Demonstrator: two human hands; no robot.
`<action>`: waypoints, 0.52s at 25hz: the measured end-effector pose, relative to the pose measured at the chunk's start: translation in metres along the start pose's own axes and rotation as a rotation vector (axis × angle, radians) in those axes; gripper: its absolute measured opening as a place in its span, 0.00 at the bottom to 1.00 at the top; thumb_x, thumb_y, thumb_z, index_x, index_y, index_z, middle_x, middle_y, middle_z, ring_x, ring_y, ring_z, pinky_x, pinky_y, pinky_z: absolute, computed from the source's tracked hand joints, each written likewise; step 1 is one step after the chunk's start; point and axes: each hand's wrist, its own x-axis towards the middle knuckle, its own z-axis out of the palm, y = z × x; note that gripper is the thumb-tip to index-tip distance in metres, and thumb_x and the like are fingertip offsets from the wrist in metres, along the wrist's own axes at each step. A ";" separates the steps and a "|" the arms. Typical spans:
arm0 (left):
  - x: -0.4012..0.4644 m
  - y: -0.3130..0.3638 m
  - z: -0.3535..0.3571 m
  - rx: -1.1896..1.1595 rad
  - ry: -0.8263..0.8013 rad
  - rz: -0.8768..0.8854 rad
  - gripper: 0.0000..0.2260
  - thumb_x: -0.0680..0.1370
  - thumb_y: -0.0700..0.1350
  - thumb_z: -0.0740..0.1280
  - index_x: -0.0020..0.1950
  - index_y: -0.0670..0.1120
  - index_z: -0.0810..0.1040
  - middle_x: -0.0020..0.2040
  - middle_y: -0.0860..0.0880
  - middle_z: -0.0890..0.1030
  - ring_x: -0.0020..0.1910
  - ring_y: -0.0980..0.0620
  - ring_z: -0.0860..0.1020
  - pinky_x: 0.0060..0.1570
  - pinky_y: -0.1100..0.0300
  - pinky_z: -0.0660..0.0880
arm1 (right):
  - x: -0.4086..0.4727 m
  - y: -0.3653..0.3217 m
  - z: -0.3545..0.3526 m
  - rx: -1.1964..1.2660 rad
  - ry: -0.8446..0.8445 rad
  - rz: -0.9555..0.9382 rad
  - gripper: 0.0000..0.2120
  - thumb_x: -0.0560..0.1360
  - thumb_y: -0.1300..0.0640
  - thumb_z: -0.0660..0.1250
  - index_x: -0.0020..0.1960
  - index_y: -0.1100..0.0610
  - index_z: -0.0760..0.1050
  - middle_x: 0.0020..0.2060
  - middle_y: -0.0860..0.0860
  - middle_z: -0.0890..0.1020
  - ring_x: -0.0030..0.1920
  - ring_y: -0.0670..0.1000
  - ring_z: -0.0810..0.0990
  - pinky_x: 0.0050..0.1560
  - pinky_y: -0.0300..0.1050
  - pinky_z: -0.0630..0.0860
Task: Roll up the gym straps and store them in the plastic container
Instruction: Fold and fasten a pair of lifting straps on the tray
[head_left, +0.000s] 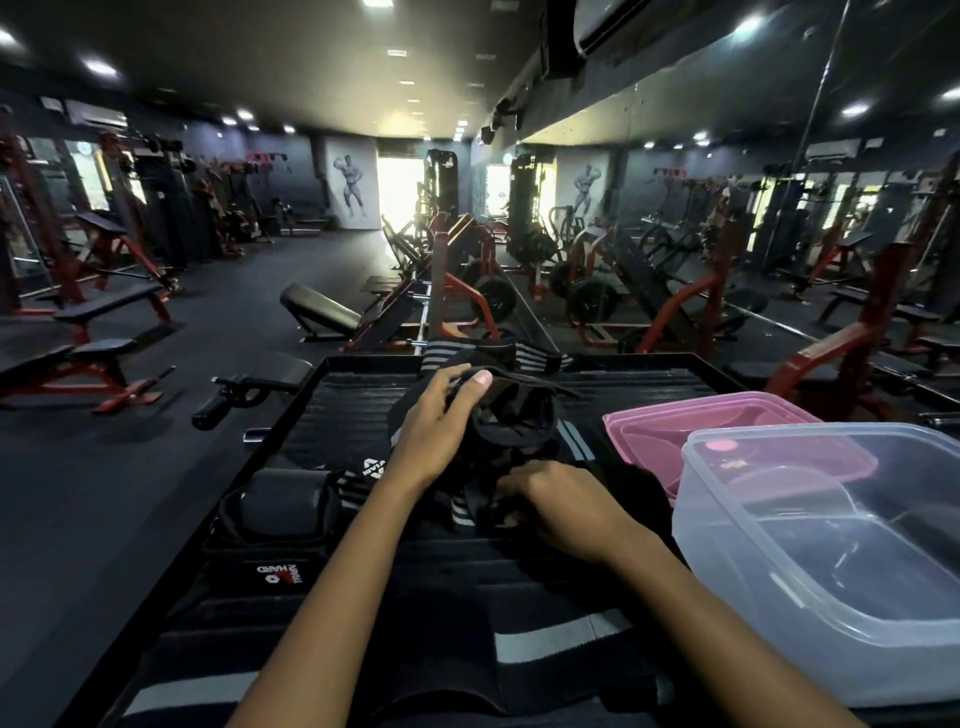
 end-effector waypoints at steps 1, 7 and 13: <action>-0.001 0.000 0.000 -0.018 -0.001 0.002 0.25 0.63 0.70 0.67 0.57 0.63 0.76 0.60 0.53 0.80 0.60 0.54 0.78 0.65 0.49 0.72 | -0.001 0.001 0.000 0.027 0.020 0.004 0.10 0.75 0.56 0.66 0.56 0.52 0.75 0.56 0.48 0.80 0.59 0.53 0.77 0.49 0.49 0.74; -0.002 -0.007 0.000 0.010 0.012 0.058 0.24 0.64 0.69 0.67 0.57 0.61 0.77 0.58 0.50 0.81 0.59 0.51 0.79 0.64 0.46 0.73 | -0.019 -0.005 -0.005 0.345 0.080 -0.042 0.13 0.76 0.59 0.65 0.58 0.51 0.65 0.49 0.37 0.71 0.53 0.44 0.72 0.50 0.42 0.70; -0.012 -0.004 -0.002 0.061 -0.009 -0.010 0.15 0.72 0.66 0.58 0.54 0.66 0.76 0.52 0.55 0.82 0.55 0.51 0.79 0.57 0.41 0.76 | -0.022 -0.013 -0.015 0.489 0.089 -0.021 0.11 0.73 0.58 0.62 0.52 0.53 0.61 0.45 0.39 0.64 0.50 0.47 0.65 0.54 0.45 0.68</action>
